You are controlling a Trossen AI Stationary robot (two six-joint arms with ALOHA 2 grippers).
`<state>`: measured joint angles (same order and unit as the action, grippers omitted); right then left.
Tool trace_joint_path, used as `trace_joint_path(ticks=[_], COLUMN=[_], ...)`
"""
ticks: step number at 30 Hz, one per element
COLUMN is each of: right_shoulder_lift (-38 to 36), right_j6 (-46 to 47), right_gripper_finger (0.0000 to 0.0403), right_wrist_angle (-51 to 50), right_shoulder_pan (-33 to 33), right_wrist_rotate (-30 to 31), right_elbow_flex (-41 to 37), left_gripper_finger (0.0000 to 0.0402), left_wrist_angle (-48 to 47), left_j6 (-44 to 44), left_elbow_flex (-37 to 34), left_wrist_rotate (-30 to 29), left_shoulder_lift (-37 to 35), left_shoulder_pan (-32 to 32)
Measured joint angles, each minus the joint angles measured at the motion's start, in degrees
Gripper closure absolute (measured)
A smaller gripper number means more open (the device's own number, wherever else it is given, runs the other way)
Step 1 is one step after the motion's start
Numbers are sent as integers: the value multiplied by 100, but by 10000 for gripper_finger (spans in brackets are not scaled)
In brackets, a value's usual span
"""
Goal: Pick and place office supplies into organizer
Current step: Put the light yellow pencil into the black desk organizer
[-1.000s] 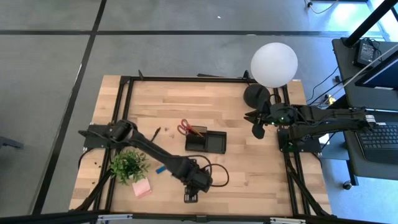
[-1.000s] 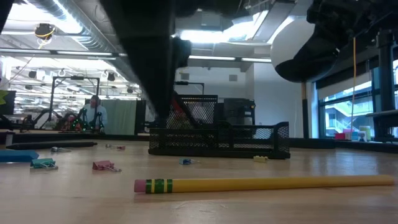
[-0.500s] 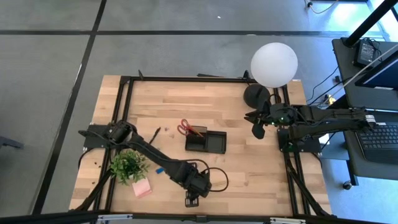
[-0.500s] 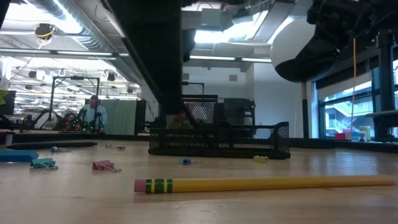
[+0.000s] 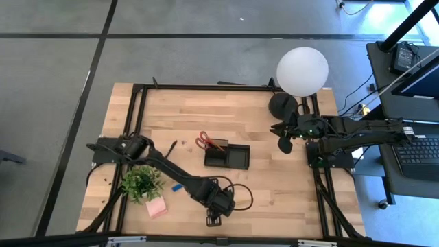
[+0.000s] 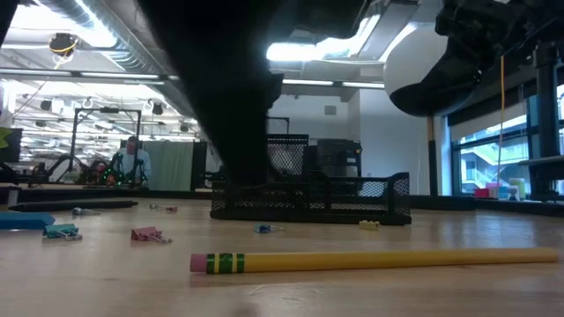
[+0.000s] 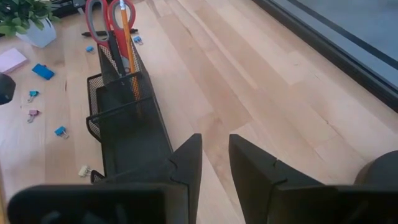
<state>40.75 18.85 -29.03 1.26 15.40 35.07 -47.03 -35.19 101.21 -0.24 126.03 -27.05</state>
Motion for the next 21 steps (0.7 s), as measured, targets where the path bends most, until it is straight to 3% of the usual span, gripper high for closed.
trace_joint_path(ticks=[14, 21], right_shoulder_lift=[0, 0], right_j6=[15, 44], right_gripper_finger=[318, 318], right_wrist_angle=[-110, -279], right_shoulder_pan=[0, 2], right_wrist_rotate=[0, 0], right_elbow_flex=[0, 0], left_gripper_finger=[233, 233], left_wrist_angle=[195, 23], left_j6=[-251, -527], left_elbow_flex=[0, 13], left_wrist_rotate=[406, 205], left_shoulder_lift=[348, 399], left_shoulder_pan=[-90, -237])
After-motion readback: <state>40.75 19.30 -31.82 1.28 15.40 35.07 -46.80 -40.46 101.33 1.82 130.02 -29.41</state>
